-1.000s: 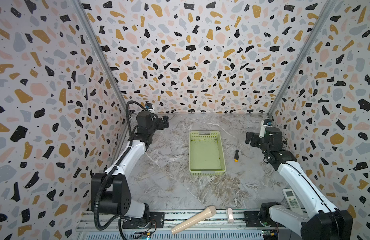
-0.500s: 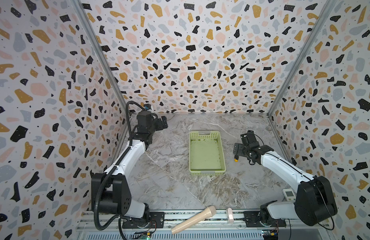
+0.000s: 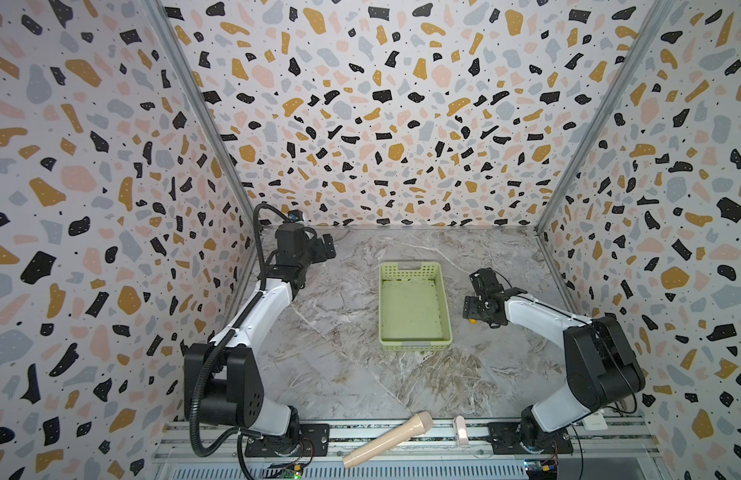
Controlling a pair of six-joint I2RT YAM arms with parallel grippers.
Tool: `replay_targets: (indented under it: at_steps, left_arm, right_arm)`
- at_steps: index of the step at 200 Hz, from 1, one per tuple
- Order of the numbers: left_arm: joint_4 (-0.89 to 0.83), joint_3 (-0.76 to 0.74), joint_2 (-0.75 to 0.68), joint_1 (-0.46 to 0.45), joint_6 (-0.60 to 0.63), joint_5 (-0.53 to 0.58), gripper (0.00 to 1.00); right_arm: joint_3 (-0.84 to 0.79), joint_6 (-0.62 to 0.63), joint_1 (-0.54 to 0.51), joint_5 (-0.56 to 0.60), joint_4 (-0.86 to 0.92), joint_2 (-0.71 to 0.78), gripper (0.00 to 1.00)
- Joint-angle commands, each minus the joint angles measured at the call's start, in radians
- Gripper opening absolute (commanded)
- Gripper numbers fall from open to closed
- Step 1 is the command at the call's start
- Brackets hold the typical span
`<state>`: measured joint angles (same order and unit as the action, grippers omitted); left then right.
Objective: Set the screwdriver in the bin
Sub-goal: 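Lower the right gripper and close it on the screwdriver's black handle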
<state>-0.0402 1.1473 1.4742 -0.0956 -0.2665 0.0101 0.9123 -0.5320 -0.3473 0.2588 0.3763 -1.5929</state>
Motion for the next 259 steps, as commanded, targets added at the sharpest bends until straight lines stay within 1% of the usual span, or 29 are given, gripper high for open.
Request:
replay_targets:
  at_steps: [1, 40, 86, 99, 115, 130, 175, 183, 187, 194, 224, 233, 259]
  left_arm:
    - [0.008, 0.039, -0.005, 0.002, -0.002, 0.02, 1.0]
    - [-0.001, 0.046, 0.001, 0.002, 0.003, 0.046, 1.0]
    - [-0.013, 0.056, 0.019, 0.002, 0.006, 0.061, 1.0]
    - [-0.013, 0.054, 0.021, 0.002, 0.006, 0.059, 1.0]
    - [-0.015, 0.055, 0.027, 0.002, 0.005, 0.064, 1.0]
    - [-0.016, 0.056, 0.024, 0.002, 0.005, 0.064, 1.0]
    - [-0.018, 0.055, 0.021, 0.002, 0.012, 0.083, 1.0]
    - [-0.018, 0.055, 0.026, 0.002, 0.013, 0.085, 1.0]
    - [-0.019, 0.057, 0.028, 0.002, 0.012, 0.086, 1.0]
    - [-0.02, 0.058, 0.03, 0.002, 0.012, 0.087, 0.99]
    - [-0.022, 0.056, 0.034, 0.002, 0.012, 0.089, 0.99]
    - [-0.023, 0.056, 0.034, 0.002, 0.014, 0.095, 1.0]
    - [-0.026, 0.056, 0.032, 0.002, 0.017, 0.1, 1.0]
  right_arm:
    - [0.048, 0.015, -0.003, -0.016, -0.009, -0.008, 0.84]
    - [0.059, 0.023, -0.003, -0.03, -0.016, -0.045, 0.82]
    - [0.057, 0.021, -0.002, -0.028, -0.019, -0.059, 0.71]
    - [0.055, 0.024, -0.002, -0.032, -0.026, -0.061, 0.66]
    - [0.062, 0.027, -0.003, -0.035, -0.028, -0.069, 0.64]
    - [0.071, 0.027, -0.002, -0.035, -0.022, -0.081, 0.59]
    - [0.088, 0.018, -0.003, -0.047, -0.012, -0.096, 0.57]
    - [0.089, 0.017, -0.003, -0.049, -0.012, -0.096, 0.55]
    - [0.089, 0.016, -0.002, -0.051, -0.012, -0.095, 0.52]
    - [0.091, 0.018, -0.002, -0.049, -0.012, -0.097, 0.5]
    - [0.097, 0.013, -0.003, -0.056, -0.007, -0.105, 0.5]
    - [0.093, 0.013, -0.003, -0.059, -0.011, -0.109, 0.48]
    - [0.087, 0.013, -0.003, -0.058, -0.01, -0.113, 0.47]
